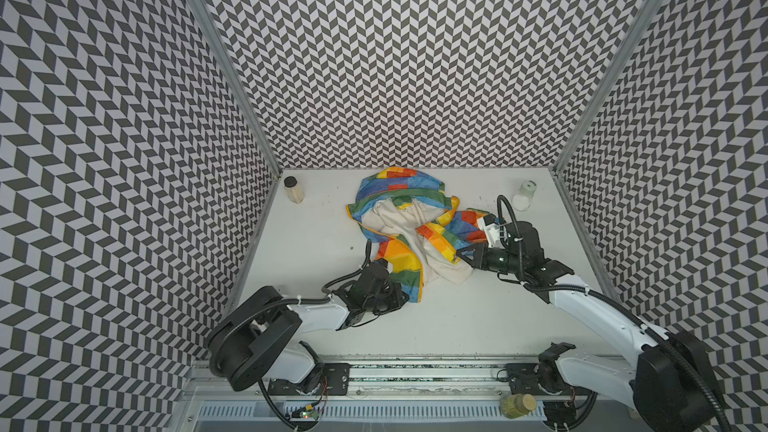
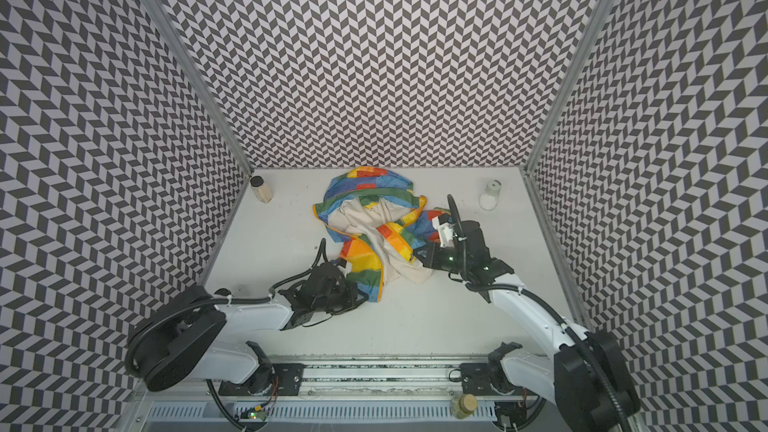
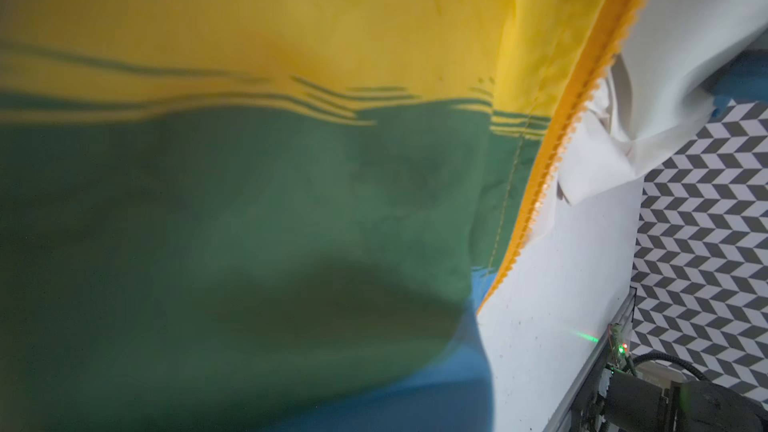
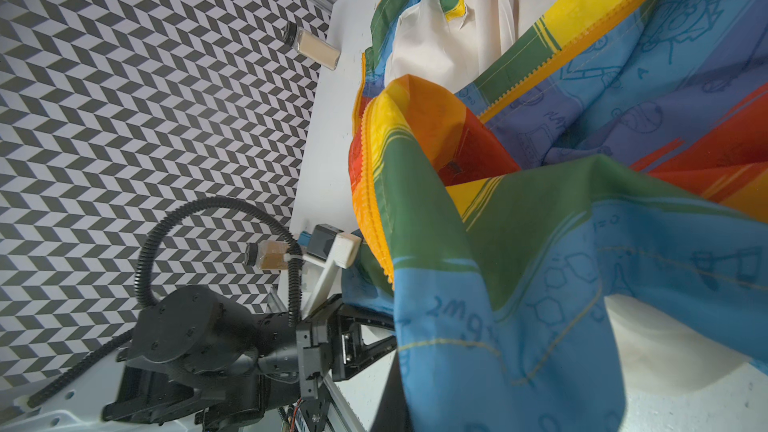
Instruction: Zip up the jacket
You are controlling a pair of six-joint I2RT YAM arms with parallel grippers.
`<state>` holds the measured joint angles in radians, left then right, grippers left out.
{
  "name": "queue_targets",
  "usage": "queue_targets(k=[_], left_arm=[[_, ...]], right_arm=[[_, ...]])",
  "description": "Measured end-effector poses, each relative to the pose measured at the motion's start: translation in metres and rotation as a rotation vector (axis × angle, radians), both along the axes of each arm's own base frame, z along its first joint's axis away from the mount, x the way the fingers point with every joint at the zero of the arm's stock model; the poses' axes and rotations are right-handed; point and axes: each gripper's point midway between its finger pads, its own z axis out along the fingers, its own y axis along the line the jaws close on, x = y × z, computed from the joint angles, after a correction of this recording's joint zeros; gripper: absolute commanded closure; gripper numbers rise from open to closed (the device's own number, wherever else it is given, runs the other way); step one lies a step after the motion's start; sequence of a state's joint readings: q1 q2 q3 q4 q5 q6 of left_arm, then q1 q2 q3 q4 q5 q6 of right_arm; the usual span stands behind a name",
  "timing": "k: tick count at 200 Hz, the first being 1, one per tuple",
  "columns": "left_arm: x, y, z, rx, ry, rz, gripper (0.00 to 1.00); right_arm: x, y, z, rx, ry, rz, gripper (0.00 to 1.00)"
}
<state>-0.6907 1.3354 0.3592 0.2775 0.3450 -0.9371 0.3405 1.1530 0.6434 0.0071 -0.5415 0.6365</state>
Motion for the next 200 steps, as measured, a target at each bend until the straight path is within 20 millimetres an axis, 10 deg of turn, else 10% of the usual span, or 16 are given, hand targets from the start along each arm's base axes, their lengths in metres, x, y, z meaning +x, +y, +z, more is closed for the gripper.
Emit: queue_targets(k=[46, 111, 160, 200], left_arm=[[0.016, 0.037, 0.026, 0.009, -0.045, 0.138, 1.0], [-0.004, 0.06, -0.017, 0.084, 0.063, 0.18, 0.99], [0.003, 0.051, -0.007, 0.02, 0.011, 0.161, 0.54], [0.006, 0.046, 0.002, -0.025, -0.035, 0.146, 0.37]], right_arm=[[0.0, 0.0, 0.0, 0.0, 0.001, 0.0, 1.0], [-0.001, 0.0, 0.0, 0.002, 0.002, 0.004, 1.0], [-0.001, 0.001, 0.0, 0.002, 0.002, 0.005, 1.0], [-0.001, 0.001, 0.0, 0.002, 0.002, 0.005, 1.0]])
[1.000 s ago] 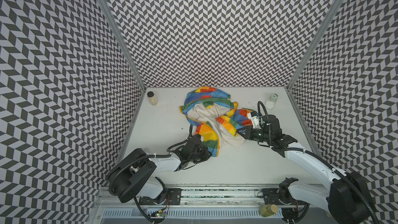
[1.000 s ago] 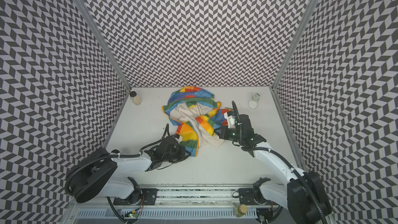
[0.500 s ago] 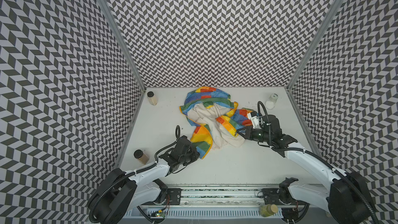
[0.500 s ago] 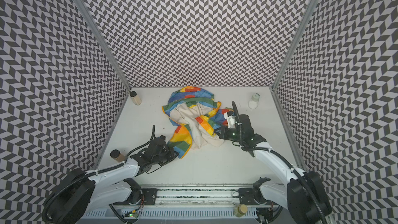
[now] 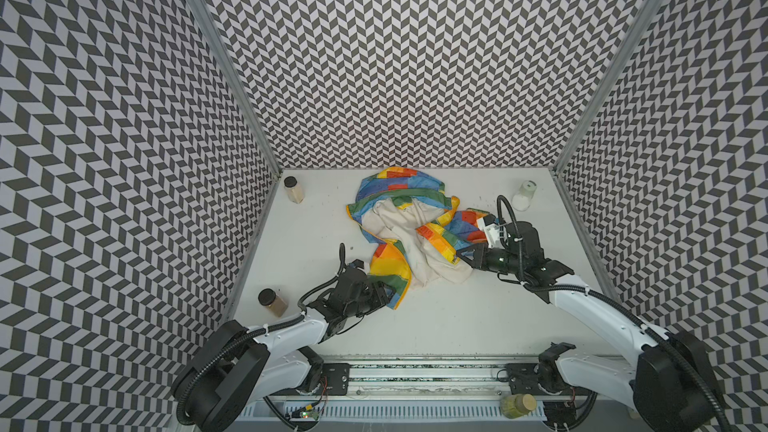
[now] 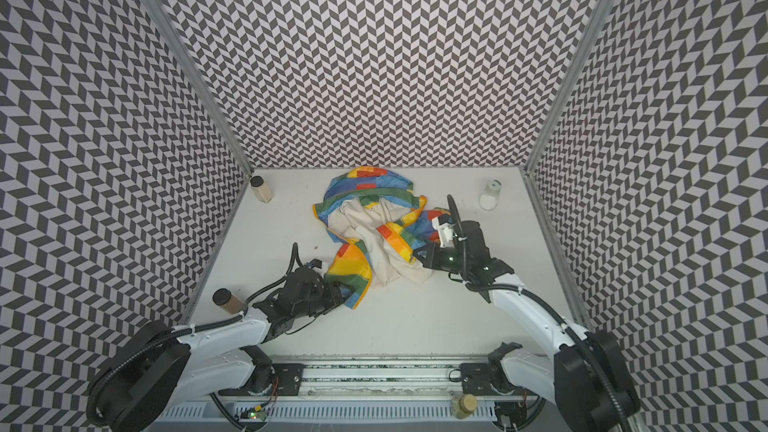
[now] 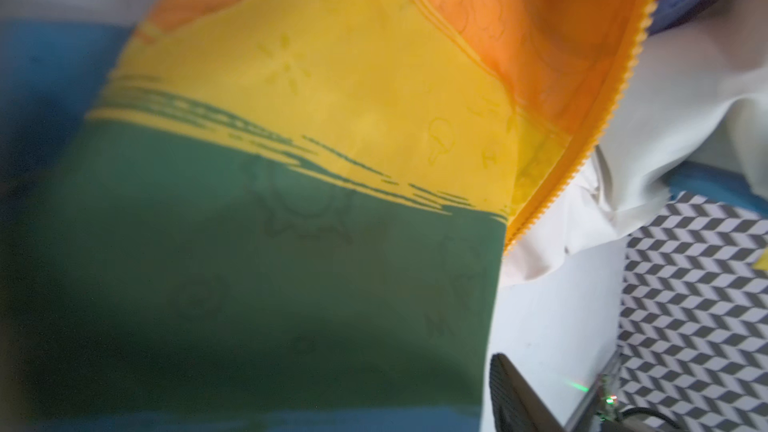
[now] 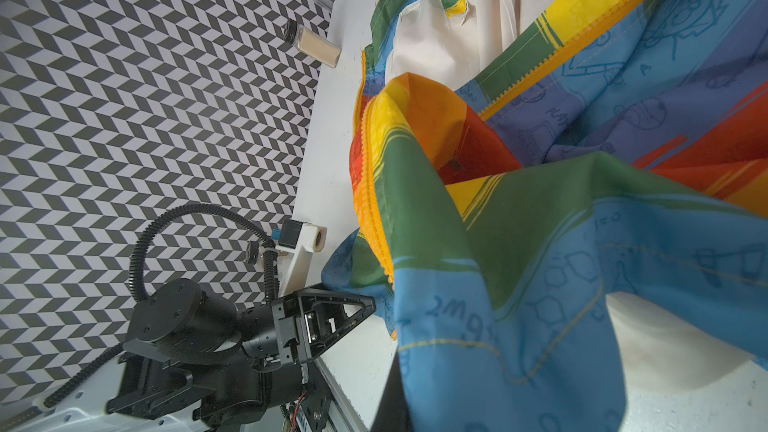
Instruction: Zip up the jacket
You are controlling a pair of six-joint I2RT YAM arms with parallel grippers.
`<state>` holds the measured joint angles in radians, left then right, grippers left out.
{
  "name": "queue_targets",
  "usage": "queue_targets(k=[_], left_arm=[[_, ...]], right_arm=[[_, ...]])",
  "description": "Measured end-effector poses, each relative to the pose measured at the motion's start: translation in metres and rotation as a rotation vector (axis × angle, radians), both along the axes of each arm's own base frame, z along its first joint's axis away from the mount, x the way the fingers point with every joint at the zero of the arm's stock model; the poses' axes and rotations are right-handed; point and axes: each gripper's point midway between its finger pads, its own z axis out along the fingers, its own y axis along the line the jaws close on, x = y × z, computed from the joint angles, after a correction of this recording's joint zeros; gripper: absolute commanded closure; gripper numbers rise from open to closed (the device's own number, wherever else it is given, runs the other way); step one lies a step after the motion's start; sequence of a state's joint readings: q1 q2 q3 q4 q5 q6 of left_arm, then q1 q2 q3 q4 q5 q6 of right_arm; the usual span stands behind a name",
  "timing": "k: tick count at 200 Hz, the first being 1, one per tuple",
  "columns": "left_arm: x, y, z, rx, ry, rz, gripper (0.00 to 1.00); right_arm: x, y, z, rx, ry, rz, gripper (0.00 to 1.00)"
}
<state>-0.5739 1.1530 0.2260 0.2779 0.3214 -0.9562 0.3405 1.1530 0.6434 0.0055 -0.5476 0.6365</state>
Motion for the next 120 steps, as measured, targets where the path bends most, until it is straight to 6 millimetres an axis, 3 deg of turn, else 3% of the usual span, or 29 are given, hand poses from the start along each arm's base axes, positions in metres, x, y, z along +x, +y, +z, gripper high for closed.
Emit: queue_targets(k=[55, 89, 120], left_arm=[[-0.002, -0.023, 0.002, -0.013, -0.047, -0.067, 0.33], [0.0, -0.037, -0.003, -0.029, -0.065, -0.104, 0.41], [0.003, -0.048, -0.007, -0.062, -0.071, -0.135, 0.55]], right_arm=[[0.0, 0.0, 0.0, 0.001, 0.0, 0.001, 1.0], [0.0, 0.0, 0.0, 0.001, 0.0, 0.001, 1.0], [0.0, 0.0, 0.0, 0.001, 0.0, 0.001, 1.0]])
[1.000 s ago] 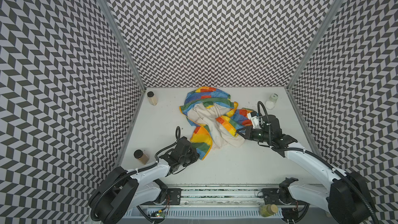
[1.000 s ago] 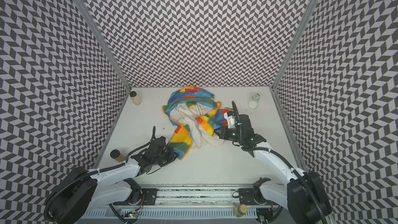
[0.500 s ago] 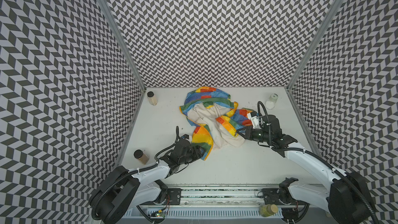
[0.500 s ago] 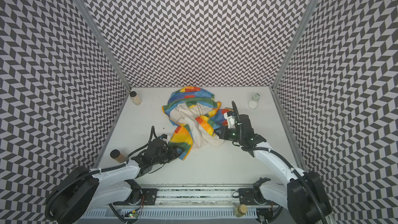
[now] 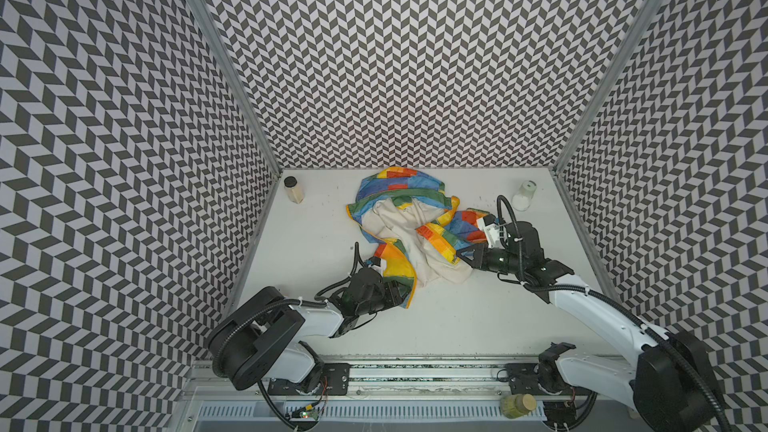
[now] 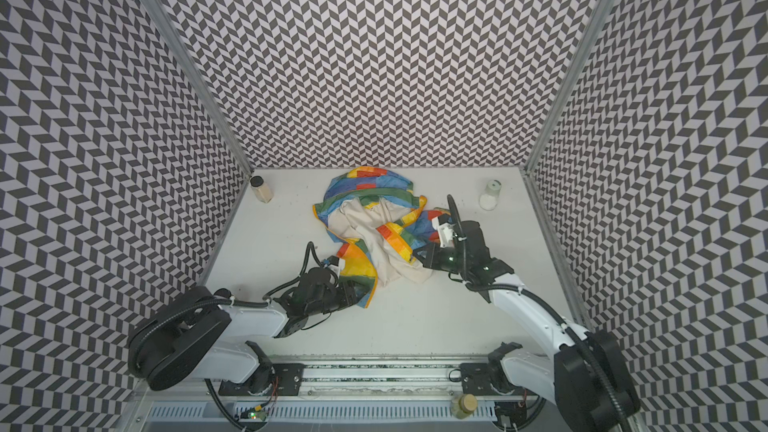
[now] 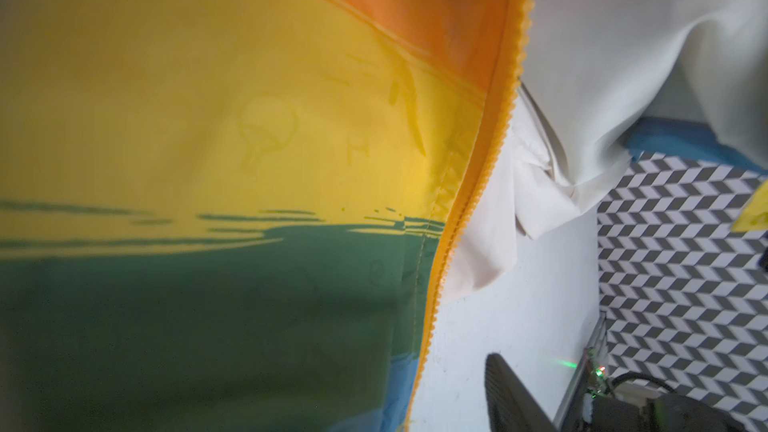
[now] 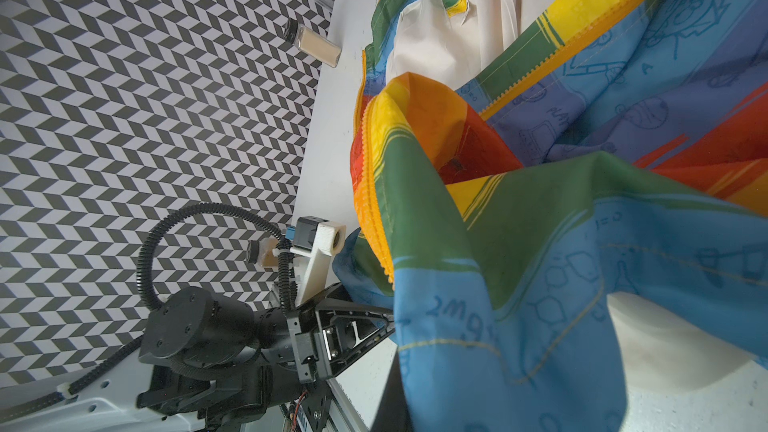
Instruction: Zip up the jacket
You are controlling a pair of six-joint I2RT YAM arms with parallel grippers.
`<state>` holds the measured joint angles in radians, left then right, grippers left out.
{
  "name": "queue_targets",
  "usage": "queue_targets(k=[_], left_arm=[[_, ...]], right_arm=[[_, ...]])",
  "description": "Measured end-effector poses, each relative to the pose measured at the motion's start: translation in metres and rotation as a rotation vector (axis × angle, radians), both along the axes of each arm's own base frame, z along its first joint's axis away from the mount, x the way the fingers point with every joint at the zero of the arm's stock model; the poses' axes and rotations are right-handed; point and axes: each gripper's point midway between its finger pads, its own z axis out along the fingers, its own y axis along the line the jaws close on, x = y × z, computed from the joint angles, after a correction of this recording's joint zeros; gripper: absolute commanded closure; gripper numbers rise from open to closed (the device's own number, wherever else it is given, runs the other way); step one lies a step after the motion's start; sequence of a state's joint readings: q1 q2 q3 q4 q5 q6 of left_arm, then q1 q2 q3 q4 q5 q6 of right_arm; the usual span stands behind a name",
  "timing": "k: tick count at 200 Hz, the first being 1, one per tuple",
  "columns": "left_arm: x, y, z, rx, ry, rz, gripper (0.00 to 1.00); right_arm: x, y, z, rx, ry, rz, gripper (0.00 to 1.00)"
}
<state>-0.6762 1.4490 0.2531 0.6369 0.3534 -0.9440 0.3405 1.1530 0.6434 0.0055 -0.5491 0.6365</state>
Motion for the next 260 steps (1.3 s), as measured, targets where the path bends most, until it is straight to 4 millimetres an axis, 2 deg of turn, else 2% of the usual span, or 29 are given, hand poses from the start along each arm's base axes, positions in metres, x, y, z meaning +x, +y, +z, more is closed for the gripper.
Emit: queue_targets(k=[25, 48, 68, 123, 174, 260], left_arm=[[0.0, -0.008, -0.004, -0.023, -0.005, -0.029, 0.6], [0.0, -0.017, -0.002, -0.051, -0.015, -0.062, 0.49], [-0.001, -0.024, 0.002, -0.058, -0.024, -0.08, 0.47], [-0.013, -0.038, -0.002, 0.032, 0.027, -0.103, 0.6], [-0.009, -0.047, -0.008, 0.023, 0.116, -0.081, 0.71], [-0.011, -0.042, -0.012, -0.023, 0.202, -0.026, 0.8]], right_arm=[[0.0, 0.0, 0.0, 0.0, 0.0, 0.0, 1.0], [0.0, 0.0, 0.0, 0.0, 0.0, 0.0, 1.0], [0.0, 0.0, 0.0, 0.0, 0.0, 0.0, 1.0], [0.0, 0.0, 0.0, 0.0, 0.0, 0.0, 1.0], [-0.001, -0.001, 0.004, 0.002, -0.01, -0.003, 1.0], [-0.002, -0.002, 0.009, 0.006, -0.026, -0.006, 1.0]])
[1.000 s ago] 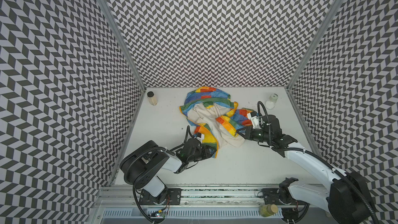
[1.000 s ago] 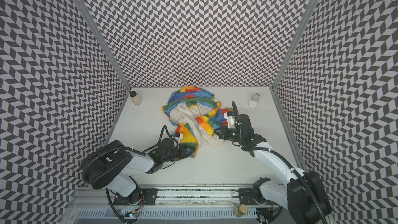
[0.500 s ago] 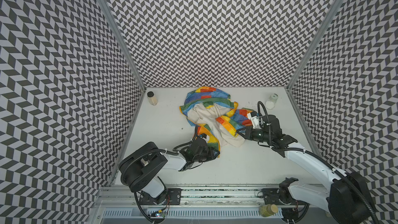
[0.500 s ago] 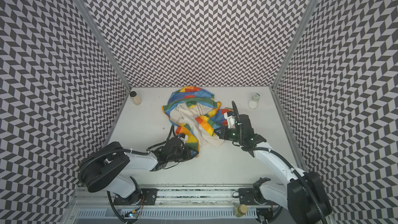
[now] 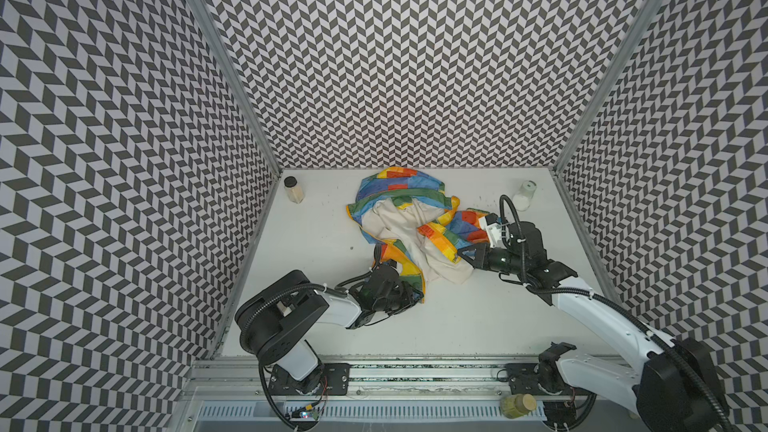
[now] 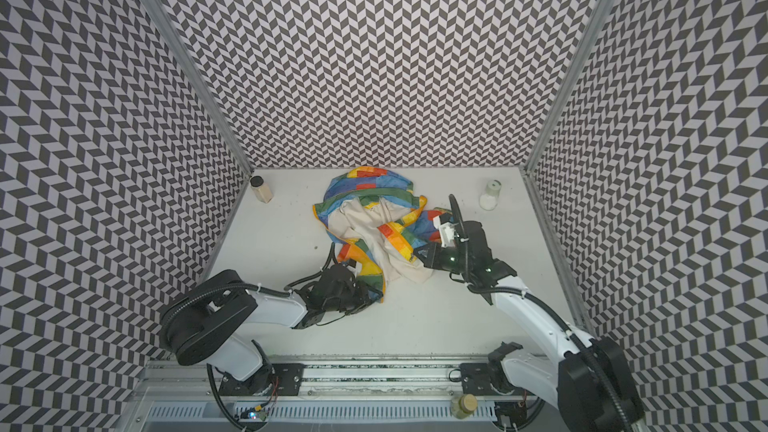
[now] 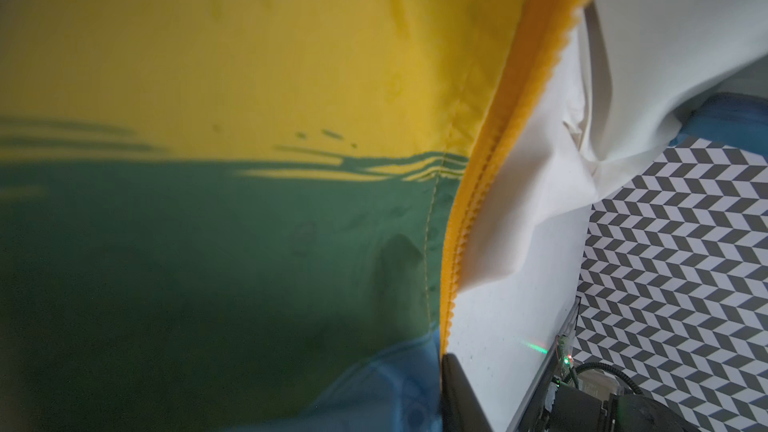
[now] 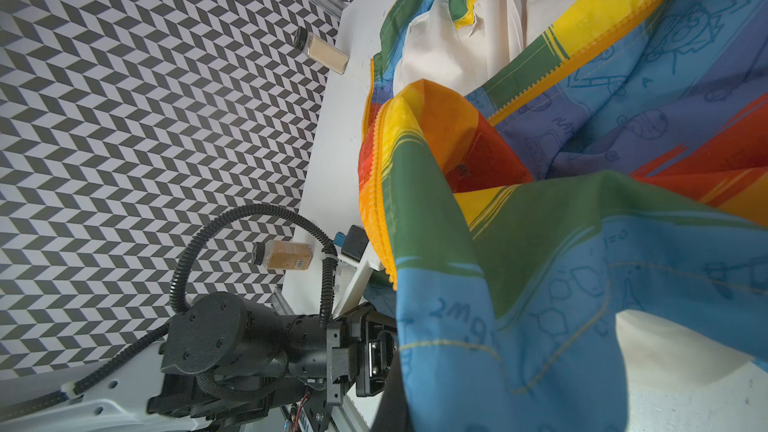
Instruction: Zip up the jacket
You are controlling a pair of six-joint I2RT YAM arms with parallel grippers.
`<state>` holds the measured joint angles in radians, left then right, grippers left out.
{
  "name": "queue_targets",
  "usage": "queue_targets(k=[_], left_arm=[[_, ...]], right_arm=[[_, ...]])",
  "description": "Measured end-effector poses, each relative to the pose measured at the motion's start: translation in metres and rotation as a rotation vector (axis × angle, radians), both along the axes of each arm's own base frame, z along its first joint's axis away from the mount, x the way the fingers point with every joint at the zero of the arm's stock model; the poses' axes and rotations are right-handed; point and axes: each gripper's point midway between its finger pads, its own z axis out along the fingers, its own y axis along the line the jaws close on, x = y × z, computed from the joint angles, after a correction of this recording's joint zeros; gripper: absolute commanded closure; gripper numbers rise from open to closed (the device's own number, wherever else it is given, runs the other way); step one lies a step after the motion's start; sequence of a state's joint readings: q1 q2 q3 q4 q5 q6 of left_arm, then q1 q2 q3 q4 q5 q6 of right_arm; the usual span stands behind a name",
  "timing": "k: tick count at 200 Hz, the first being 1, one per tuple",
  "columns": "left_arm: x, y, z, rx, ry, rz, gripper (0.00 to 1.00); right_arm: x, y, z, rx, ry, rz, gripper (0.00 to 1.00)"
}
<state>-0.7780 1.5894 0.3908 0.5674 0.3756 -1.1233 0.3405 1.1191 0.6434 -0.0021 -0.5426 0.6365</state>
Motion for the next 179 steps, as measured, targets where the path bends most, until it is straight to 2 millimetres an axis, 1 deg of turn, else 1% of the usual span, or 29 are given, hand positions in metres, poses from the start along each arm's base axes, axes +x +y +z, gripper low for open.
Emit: queue_targets(k=[45, 73, 115, 153, 165, 179], left_arm=[[0.001, 0.0, -0.005, -0.044, 0.0, -0.01, 0.93], [0.001, -0.003, -0.002, -0.073, -0.022, -0.03, 1.0], [-0.001, -0.002, 0.0, -0.056, -0.054, -0.058, 1.0], [-0.008, 0.01, 0.004, 0.032, -0.059, -0.078, 1.0], [-0.006, 0.013, 0.01, 0.062, -0.073, -0.082, 1.0], [0.0, 0.013, 0.028, 0.076, -0.109, -0.081, 1.0]], right_arm=[[0.0, 0.0, 0.0, 0.0, 0.0, 0.0, 1.0], [0.0, 0.0, 0.0, 0.0, 0.0, 0.0, 1.0], [0.0, 0.0, 0.0, 0.0, 0.0, -0.001, 1.0], [0.001, -0.001, -0.001, -0.011, -0.003, -0.006, 1.0], [0.001, -0.003, -0.004, -0.024, 0.002, -0.012, 1.0], [0.0, -0.005, -0.008, -0.044, 0.011, -0.018, 1.0]])
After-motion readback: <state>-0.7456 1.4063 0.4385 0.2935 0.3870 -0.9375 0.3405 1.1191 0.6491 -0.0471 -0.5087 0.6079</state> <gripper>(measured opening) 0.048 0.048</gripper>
